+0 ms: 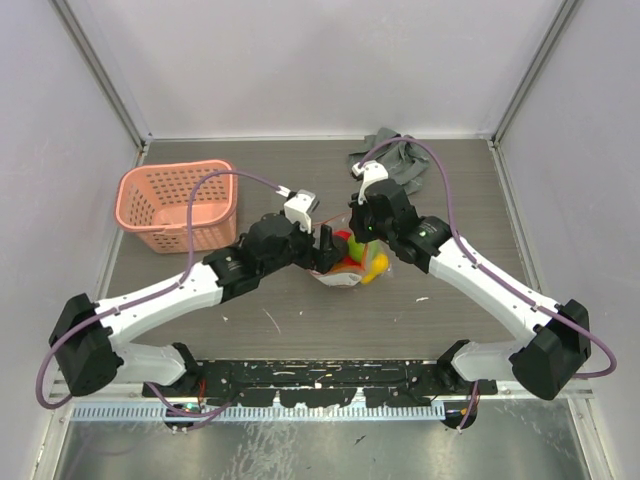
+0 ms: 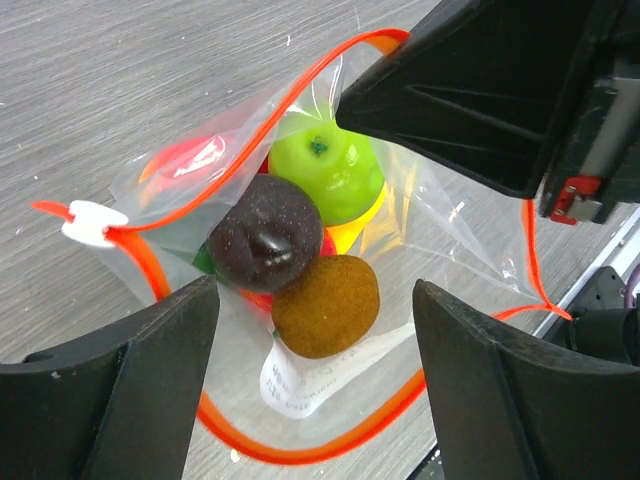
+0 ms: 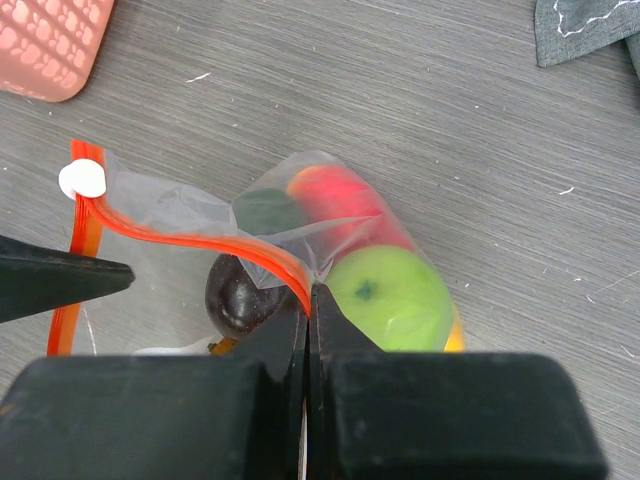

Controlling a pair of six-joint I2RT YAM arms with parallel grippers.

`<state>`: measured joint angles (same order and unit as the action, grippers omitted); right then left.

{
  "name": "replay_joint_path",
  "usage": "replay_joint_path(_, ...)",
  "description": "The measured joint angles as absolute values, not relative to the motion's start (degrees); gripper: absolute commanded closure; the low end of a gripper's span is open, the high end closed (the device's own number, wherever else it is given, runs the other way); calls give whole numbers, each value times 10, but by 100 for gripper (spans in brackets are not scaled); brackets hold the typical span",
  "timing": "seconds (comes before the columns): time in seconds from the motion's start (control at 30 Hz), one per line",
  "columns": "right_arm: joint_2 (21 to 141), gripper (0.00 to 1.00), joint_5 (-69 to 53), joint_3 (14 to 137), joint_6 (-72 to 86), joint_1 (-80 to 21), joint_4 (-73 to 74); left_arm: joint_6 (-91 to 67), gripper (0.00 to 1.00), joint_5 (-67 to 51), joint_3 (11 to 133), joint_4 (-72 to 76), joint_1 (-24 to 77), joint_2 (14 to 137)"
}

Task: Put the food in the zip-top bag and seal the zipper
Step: Place the fake fruit in the zipper food storage bag, then pick up the fake fruit from the bin.

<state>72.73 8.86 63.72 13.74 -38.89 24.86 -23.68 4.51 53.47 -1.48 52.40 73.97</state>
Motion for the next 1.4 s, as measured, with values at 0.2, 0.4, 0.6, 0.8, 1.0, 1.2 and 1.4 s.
replay_joint_path(0.2, 727, 97, 89, 630, 137, -389, 240, -238, 13, 50, 545, -68, 524, 682)
replay_joint_path(0.4, 727, 97, 89, 627, 137, -389, 236, -231, 3, 60, 565, -126, 509, 625)
replay_joint_path(0.6, 727, 96, 90, 625, 137, -389, 234, -215, 1, 69, 594, -236, 455, 589)
replay_joint_path(0.8, 727, 96, 90, 618, 135, -389, 227, -188, 2, 100, 630, -340, 400, 562)
replay_joint_path(1.0, 727, 97, 90, 618, 123, -389, 226, -165, 2, 128, 672, -430, 335, 554)
replay_joint_path(1.2, 725, 96, 92, 618, 107, -389, 223, -131, 1, 138, 737, -509, 240, 585)
replay_joint_path(1.4, 715, 96, 87, 604, 95, -389, 208, -103, 0, 137, 784, -556, 156, 653)
